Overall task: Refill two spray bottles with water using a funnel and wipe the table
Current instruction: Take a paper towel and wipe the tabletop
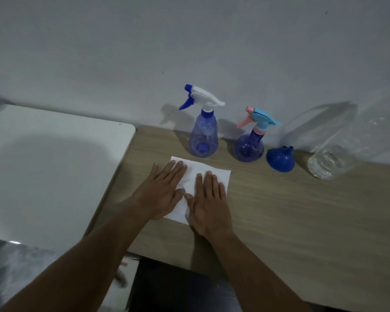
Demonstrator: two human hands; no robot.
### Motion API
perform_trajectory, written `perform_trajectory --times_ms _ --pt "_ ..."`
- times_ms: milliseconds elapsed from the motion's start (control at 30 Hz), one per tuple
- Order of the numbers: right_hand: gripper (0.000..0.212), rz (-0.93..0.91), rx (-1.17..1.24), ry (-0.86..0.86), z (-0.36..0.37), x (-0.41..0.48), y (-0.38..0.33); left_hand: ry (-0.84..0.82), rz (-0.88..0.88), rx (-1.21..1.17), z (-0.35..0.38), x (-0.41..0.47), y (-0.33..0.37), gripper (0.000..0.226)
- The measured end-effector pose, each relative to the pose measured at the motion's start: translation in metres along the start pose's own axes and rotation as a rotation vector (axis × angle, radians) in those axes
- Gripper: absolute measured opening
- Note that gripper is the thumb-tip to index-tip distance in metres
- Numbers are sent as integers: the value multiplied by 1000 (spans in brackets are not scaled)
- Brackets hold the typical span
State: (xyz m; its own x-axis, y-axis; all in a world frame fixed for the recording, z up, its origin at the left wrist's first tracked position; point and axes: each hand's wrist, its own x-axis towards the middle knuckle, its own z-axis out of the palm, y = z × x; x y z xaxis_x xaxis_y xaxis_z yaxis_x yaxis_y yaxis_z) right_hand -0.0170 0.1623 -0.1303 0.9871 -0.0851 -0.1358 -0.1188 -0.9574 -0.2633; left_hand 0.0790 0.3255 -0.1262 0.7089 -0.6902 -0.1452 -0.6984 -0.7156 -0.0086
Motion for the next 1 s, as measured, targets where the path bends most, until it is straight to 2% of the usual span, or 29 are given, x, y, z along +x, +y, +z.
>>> perform_trajectory --times_ms 267,667,1000 --pt "72 -18 -14 -33 -9 -19 42 -10 13 0 5 7 39 75" --pt "73 56 -37 -44 -47 -63 181 37 89 -67 0 71 174 70" --pt "73 83 -103 -26 -80 -99 295 47 82 -76 -12 118 296 66"
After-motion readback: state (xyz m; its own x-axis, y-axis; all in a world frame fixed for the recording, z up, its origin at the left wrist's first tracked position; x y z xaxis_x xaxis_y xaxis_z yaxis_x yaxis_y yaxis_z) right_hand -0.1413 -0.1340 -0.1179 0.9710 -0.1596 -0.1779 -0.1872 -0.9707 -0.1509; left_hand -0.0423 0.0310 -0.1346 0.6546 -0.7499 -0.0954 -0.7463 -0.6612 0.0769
